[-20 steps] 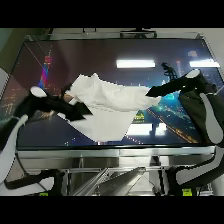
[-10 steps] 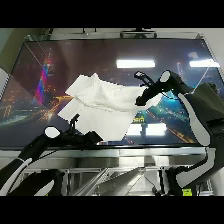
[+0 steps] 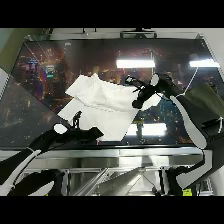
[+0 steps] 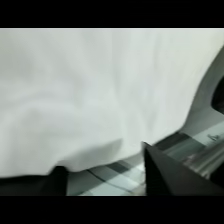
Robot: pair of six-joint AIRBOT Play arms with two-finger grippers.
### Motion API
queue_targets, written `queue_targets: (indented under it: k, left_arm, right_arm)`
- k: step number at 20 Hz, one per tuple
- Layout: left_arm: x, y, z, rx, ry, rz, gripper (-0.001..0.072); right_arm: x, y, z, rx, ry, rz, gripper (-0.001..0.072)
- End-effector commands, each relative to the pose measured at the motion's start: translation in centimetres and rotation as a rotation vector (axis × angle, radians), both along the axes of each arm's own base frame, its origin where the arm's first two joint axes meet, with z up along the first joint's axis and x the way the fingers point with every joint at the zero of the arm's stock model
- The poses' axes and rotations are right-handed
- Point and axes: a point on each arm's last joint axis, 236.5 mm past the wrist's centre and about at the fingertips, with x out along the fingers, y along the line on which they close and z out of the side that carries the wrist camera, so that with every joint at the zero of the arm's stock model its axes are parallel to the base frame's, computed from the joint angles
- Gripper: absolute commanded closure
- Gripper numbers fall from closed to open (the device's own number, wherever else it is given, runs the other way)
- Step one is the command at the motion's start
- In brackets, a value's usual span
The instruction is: Fold the shirts.
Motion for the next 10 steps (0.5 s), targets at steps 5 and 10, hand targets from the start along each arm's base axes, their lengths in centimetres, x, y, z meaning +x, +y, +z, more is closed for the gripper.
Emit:
queue_targets:
  k: [5, 10]
  left_arm:
    - [7.0, -1.3, 4.7, -0.038, -0.214, -0.011, 0.0687]
    - [7.8, 0.9, 5.3, -0.065, -0.19, -0.003, 0.0687]
  right_arm:
    - [-1.8, 1.8, 1.5, -0.024, 0.001, 0.08, 0.0085]
    - [-1.2, 2.7, 1.0, -0.026, -0.035, 0.088, 0.0089]
